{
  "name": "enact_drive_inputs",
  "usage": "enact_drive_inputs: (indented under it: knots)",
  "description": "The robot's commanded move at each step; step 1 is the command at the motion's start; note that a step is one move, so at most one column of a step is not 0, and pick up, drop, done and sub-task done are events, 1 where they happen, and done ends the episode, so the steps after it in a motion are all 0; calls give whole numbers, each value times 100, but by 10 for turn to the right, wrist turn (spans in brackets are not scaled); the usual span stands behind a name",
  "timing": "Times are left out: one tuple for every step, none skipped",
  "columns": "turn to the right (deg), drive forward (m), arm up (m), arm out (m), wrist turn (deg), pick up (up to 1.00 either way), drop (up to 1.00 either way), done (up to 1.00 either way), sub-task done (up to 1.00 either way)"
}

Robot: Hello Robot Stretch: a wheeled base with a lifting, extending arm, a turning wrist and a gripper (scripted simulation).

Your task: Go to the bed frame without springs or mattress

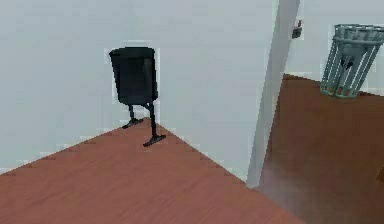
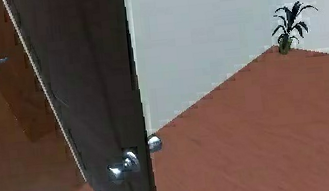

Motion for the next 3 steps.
enact_drive_inputs:
  knots:
    - [210,0,0,0,0,0,0,0,0]
    - [0,25,0,0,0,0,0,0,0]
    - [210,0,0,0,0,0,0,0,0]
